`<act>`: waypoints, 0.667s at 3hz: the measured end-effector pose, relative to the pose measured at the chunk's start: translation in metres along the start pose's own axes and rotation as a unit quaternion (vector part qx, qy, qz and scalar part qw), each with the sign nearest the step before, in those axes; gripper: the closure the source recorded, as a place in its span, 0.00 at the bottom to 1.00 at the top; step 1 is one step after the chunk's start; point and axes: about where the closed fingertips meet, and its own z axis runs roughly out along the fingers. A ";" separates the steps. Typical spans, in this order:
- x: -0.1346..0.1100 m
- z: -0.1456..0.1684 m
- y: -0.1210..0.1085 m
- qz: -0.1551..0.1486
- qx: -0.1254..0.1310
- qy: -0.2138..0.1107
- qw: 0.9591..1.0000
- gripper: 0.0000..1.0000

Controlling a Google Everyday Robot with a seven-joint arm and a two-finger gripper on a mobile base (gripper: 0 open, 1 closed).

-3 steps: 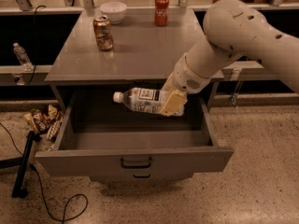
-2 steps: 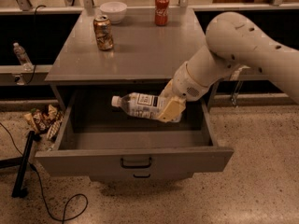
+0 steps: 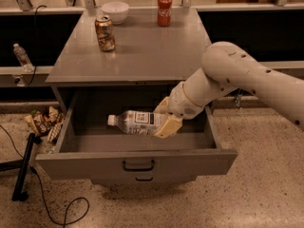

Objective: Place blue plastic bottle into top drawer

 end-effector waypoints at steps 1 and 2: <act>0.005 0.018 -0.007 -0.012 0.005 0.011 1.000 1.00; 0.014 0.038 -0.019 -0.011 0.011 0.013 1.000 1.00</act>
Offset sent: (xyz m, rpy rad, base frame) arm 0.0424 0.0139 -0.0616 -0.0280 -0.0413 -0.0173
